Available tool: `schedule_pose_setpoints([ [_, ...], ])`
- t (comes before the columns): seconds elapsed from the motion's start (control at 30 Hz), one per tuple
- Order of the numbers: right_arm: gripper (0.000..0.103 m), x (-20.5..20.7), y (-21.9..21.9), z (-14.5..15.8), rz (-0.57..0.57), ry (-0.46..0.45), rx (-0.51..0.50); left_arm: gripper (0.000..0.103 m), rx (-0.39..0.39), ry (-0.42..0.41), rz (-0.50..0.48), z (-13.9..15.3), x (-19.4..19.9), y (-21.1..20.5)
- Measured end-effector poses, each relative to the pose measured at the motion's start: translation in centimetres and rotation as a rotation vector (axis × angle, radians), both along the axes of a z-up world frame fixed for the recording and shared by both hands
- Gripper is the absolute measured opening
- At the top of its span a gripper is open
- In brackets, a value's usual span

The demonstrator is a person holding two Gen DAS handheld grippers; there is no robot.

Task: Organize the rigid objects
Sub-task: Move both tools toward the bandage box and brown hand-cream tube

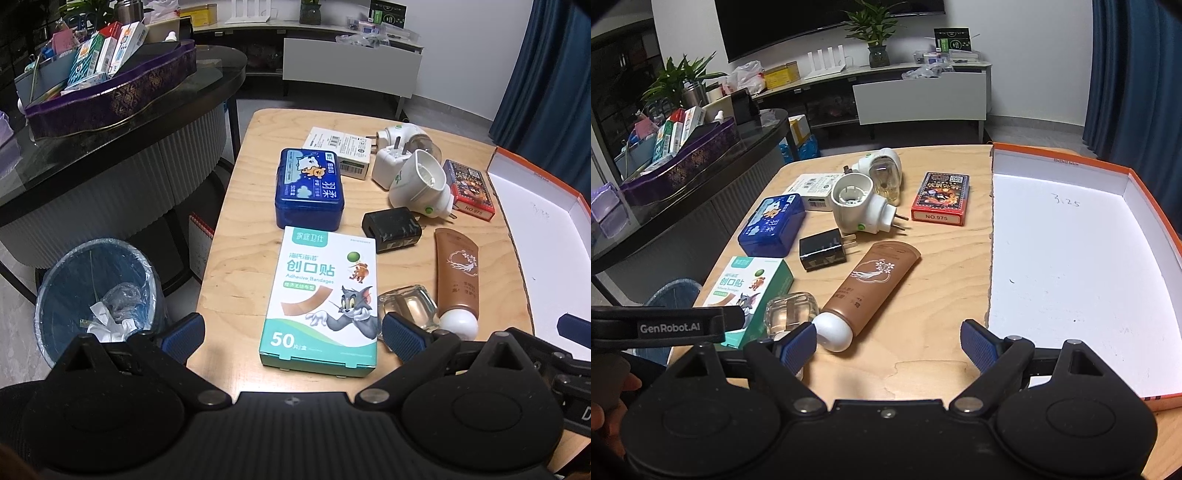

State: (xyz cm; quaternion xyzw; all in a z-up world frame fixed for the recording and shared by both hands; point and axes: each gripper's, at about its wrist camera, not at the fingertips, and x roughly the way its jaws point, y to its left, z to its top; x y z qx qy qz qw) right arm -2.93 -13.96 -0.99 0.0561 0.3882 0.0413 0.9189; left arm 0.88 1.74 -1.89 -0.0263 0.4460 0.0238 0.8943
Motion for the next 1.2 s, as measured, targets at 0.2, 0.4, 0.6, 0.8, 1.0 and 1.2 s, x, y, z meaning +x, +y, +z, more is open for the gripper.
schedule_pose_setpoints([
  [0.2,0.1,0.0,0.1,0.0,0.005,0.003,-0.003,0.103,0.006,0.003,-0.003,-0.2,0.1,0.1],
  [0.4,0.1,0.1,0.2,0.0,0.003,0.009,-0.004,0.103,0.004,0.005,-0.011,-0.3,0.3,0.2],
  [0.6,0.1,0.1,0.3,0.1,0.002,0.005,-0.009,0.103,0.008,0.007,-0.017,-0.5,0.5,0.1],
  [0.8,0.1,0.2,0.2,0.1,-0.002,0.003,-0.01,0.103,0.016,0.005,-0.021,-0.8,1.1,0.2],
  [1.0,0.1,0.2,0.1,0.2,-0.007,0.004,-0.01,0.103,0.038,0.002,-0.057,-1.1,1.7,-0.4],
  [1.2,0.1,0.2,0.0,0.3,-0.011,-0.007,-0.019,0.103,0.036,0.018,-0.016,-1.7,2.3,0.6],
])
